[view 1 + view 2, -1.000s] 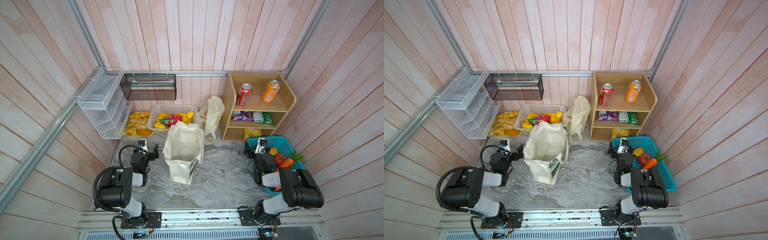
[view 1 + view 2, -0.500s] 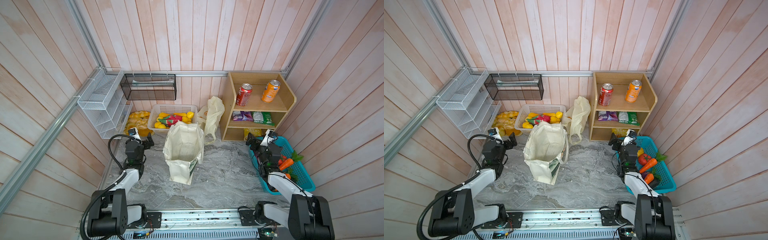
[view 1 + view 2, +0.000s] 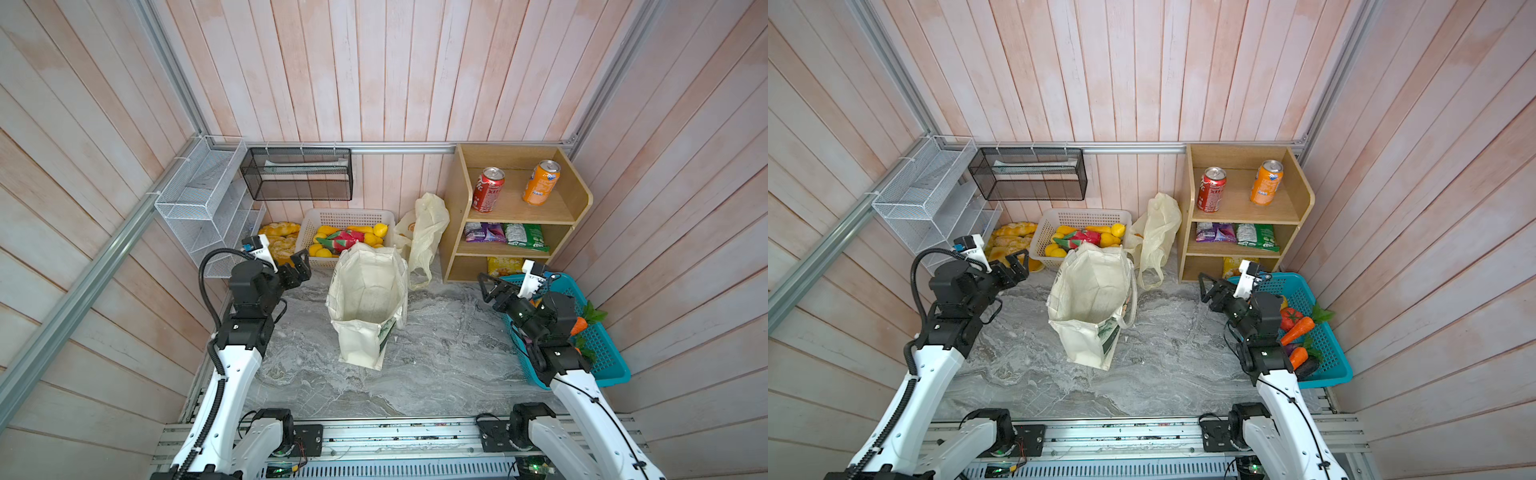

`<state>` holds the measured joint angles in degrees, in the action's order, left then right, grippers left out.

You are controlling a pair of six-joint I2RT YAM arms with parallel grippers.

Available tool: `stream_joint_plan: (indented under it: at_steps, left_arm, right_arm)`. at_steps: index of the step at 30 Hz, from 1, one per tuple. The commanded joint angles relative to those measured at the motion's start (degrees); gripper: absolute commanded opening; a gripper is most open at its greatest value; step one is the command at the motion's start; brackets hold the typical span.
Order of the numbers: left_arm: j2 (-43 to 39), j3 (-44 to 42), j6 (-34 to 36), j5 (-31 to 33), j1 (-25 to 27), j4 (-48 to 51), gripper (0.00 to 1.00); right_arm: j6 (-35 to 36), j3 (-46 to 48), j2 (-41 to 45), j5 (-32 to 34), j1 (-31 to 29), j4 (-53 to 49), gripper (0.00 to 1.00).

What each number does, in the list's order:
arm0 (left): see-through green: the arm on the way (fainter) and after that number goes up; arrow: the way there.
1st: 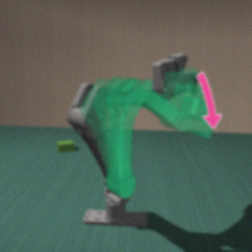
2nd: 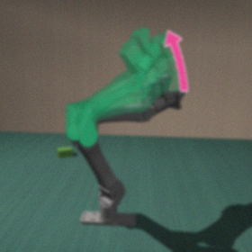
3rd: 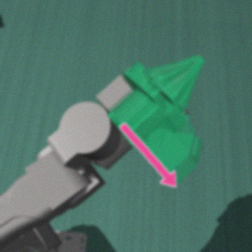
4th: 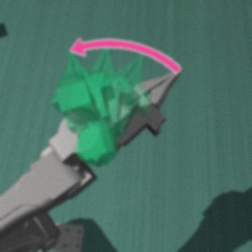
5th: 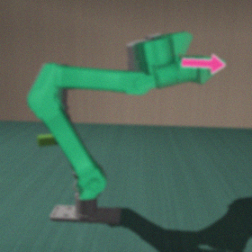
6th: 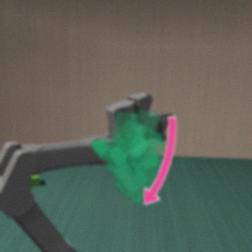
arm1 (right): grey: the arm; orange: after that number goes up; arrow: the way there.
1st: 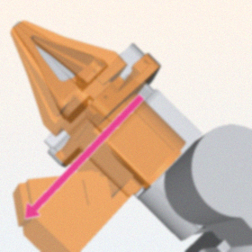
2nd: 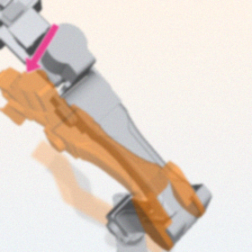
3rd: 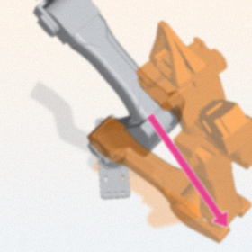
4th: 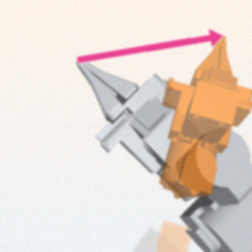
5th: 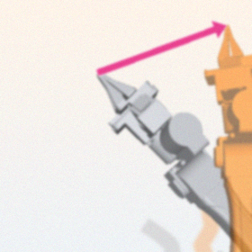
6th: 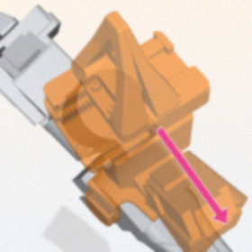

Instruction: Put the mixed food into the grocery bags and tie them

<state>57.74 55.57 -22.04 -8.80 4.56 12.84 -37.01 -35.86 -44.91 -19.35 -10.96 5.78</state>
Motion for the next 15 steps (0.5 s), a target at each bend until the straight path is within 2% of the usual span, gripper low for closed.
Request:
stream_joint_plan:
  at_steps: [1, 4, 8, 15]
  left_arm:
    - [4.48, 5.94, 3.42, -0.39, 6.88, 12.94, 1.0]
    - [7.87, 9.4, 5.15, 4.35, 10.51, 16.69, 1.0]
    - [8.71, 9.79, 5.74, 8.35, 10.66, 17.38, 1.0]
    - [10.36, 10.28, 5.97, 6.02, 10.82, 18.01, 1.0]
  right_arm:
    - [0.64, -7.82, -3.03, 6.5, -10.12, -14.79, 0.78]
    - [3.35, -17.06, -10.78, 13.8, -20.07, -20.18, 0.76]
    - [6.72, -28.66, -21.93, 19.54, -28.23, -26.94, 0.74]
    - [8.19, -35.59, -31.89, 24.0, -32.78, -30.32, 0.72]
